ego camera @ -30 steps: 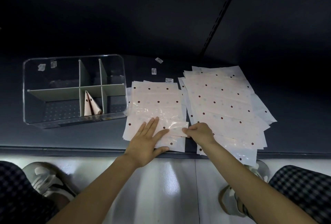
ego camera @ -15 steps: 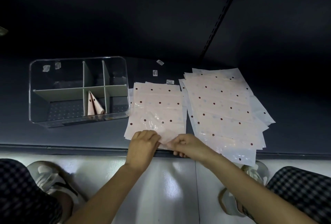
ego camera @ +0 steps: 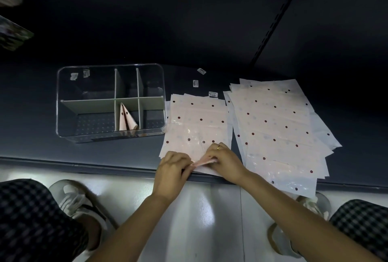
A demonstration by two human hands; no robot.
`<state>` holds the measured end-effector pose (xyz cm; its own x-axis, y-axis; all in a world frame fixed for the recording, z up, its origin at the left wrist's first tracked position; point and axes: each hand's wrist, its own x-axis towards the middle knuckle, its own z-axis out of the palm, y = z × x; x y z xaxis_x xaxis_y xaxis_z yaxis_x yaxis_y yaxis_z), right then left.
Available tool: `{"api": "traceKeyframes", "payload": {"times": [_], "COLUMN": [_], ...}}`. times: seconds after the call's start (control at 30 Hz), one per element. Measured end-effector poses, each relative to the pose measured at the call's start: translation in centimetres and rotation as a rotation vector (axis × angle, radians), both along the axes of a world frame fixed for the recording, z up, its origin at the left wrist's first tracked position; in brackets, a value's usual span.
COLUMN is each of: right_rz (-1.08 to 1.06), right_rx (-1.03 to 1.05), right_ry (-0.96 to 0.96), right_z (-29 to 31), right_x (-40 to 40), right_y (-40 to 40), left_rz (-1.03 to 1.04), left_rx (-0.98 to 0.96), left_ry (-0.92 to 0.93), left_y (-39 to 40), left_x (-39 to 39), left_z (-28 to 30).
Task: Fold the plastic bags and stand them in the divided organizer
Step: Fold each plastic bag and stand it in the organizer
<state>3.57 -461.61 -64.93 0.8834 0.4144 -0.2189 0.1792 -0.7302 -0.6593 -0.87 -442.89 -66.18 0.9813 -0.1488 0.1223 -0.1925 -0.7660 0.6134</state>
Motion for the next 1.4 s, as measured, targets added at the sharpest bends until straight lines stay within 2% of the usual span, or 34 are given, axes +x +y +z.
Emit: {"api": "traceKeyframes", "payload": {"times": [0.23,0.47,0.57,0.63,0.7,0.73,0.8,0.9,1.1,1.13,1.2,1.23,1.3,1.4], "right_rz": [-0.218,-0.214,-0.234,-0.248,-0.252,-0.252,-0.257,-0.278,-0.349,-0.354,-0.343,-0.291,-0.043,0.328], "right_rx": [-0.090,-0.252,-0.272,-0.272,-0.280,-0.288,-0.299,-0.301,-0.310,-0.337,-0.299,-0.213,-0.101,-0.296], "right_ry": [0.119,0.132,0.166,0.191,0.206,0.212,0.227,0.242,0.243,0.173,-0.098,-0.212,-0.280,-0.232], "right_z": [-0.1,0.5,0.8,0.9,1.0,1.0,1.1,1.1,1.0,0.9,0.7,0.6,0.7,0.2], "right_x": [0.8,1.3,1.6,1.8,1.8,1.8,1.9,2.1,1.6,1.3,0.3,0.0,-0.1,0.5], "right_y": [1.4,2.7,3.2,3.3,3.3,3.3,3.3,3.4,3.5,3.4,2.9,2.6,2.1,1.7], "left_rz": [0.338,0.407,0.415,0.300,0.030,-0.108,-0.270,-0.340,-0.410,-0.428,-0.459,-0.469,-0.480,-0.505], "left_rx": [-0.014,0.042,0.112,0.114,0.184,0.262,0.431,0.603,0.613,0.613,0.610,0.607,0.595,0.593], "left_ry": [0.188,0.287,0.261,0.125,-0.072,-0.104,0.001,0.111,0.105,0.103,0.101,0.100,0.101,0.102], "left_y": [-0.7,-1.5,-1.9,-1.8,-1.7,-1.7,-1.3,0.1,1.7,1.8,1.9,1.9,2.0,2.1], "left_x": [0.6,1.4,1.1,0.8,0.9,1.0,1.4,1.9,2.5,2.5,2.6,2.6,2.7,2.8], "left_z": [-1.2,-0.6,0.2,0.7,0.7,0.6,0.1,-1.1,-1.4,-1.4,-1.4,-1.3,-1.2,-1.1]}}
